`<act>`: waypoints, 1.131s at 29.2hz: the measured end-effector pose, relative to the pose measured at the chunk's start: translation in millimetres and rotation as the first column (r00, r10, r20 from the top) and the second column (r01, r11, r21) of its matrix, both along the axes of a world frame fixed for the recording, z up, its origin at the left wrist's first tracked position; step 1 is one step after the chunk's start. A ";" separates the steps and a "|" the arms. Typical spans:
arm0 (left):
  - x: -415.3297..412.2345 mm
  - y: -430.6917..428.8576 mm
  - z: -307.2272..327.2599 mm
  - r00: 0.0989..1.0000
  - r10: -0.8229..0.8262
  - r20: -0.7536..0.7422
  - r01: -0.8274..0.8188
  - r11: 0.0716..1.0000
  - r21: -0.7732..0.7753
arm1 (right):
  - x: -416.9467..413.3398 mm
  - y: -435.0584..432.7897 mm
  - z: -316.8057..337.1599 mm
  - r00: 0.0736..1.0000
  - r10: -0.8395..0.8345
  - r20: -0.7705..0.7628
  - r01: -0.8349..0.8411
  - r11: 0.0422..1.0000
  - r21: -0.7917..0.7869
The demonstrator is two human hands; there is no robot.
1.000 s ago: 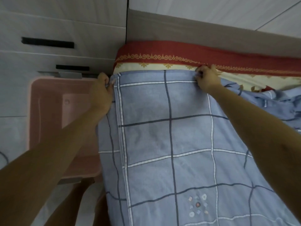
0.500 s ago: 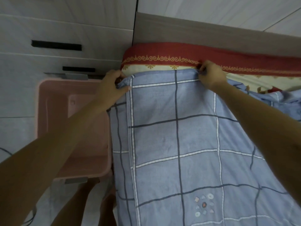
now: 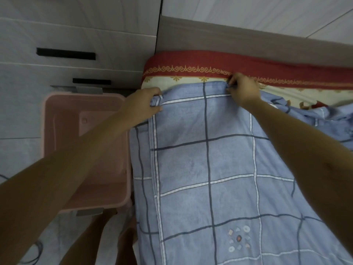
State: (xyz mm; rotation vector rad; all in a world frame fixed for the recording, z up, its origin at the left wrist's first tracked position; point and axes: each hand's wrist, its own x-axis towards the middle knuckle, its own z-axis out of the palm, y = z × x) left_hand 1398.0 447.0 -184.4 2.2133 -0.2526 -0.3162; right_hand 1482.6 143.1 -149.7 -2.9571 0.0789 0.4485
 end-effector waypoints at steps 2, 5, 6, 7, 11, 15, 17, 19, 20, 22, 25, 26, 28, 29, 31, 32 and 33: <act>3.4 1.4 2.6 1.000 -0.010 0.008 0.010 1.000 -0.021 | -2.2 5.3 0.4 0.995 -0.022 0.098 0.023 1.000 0.000; 16.7 3.0 7.7 0.987 0.143 0.074 -0.137 0.987 -0.083 | 4.0 13.2 6.2 0.976 0.001 0.219 0.008 0.999 -0.038; 20.8 2.0 7.6 0.983 0.171 0.063 -0.165 0.982 -0.087 | 7.5 14.4 6.3 0.974 -0.001 0.225 0.010 0.999 -0.041; 24.4 2.3 4.8 0.978 0.208 0.025 -0.206 0.976 -0.070 | 10.0 15.1 5.0 0.978 -0.024 0.209 0.033 0.999 -0.040; 30.5 12.0 -2.6 0.840 0.517 -0.166 -0.525 0.851 -0.001 | 8.1 18.6 -2.6 0.949 -0.253 0.190 0.256 0.967 0.009; 4.8 -2.2 7.8 0.853 0.494 0.168 -0.517 0.757 0.398 | -28.3 34.7 -11.5 0.858 -0.060 0.510 0.120 0.989 -0.084; -16.1 -20.6 9.8 0.913 0.227 0.337 -0.350 0.861 0.368 | -62.4 44.8 -21.8 0.809 0.252 0.531 -0.257 0.964 -0.066; -34.2 -35.5 -1.5 0.911 -0.145 0.386 -0.049 0.891 0.452 | -97.7 43.6 -35.1 0.567 0.718 0.403 -0.752 0.651 -0.102; -40.1 -38.1 -11.0 0.893 -0.284 0.349 0.062 0.847 0.528 | -109.7 35.0 -38.5 0.360 0.888 0.285 -0.911 0.401 -0.099; -41.0 -35.8 -31.9 0.893 -0.370 0.256 0.164 0.798 0.580 | -111.9 9.7 -36.3 0.173 0.985 0.023 -0.982 0.174 -0.078; -27.1 -29.7 -54.6 0.922 -0.332 0.198 0.195 0.841 0.505 | -77.5 -26.0 -32.1 0.760 0.625 -0.178 -0.649 0.710 -0.273; -21.9 -29.1 -57.0 0.927 -0.326 0.187 0.202 0.852 0.483 | -62.8 -32.6 -27.9 0.933 0.298 -0.200 -0.350 0.881 -0.319; -15.9 -30.3 -55.3 0.939 -0.311 0.147 0.212 0.859 0.467 | -42.4 -30.0 -19.2 0.956 -0.183 -0.228 0.114 0.951 -0.287; -16.1 -31.2 -54.0 0.943 -0.312 0.118 0.222 0.851 0.476 | -41.8 -22.1 -17.2 0.944 -0.259 -0.205 0.200 0.942 -0.271; -16.6 -31.2 -48.0 0.951 -0.304 0.059 0.237 0.838 0.492 | -57.8 7.6 -18.5 0.967 -0.242 -0.076 0.225 0.957 -0.181; -17.4 -33.2 -41.0 0.954 -0.298 0.032 0.242 0.827 0.508 | -78.2 26.7 -20.9 0.977 -0.215 -0.004 0.214 0.972 -0.101; -19.6 -36.4 -31.9 0.961 -0.277 -0.003 0.234 0.808 0.541 | -106.7 48.8 -24.9 0.982 -0.180 0.064 0.182 0.983 -0.034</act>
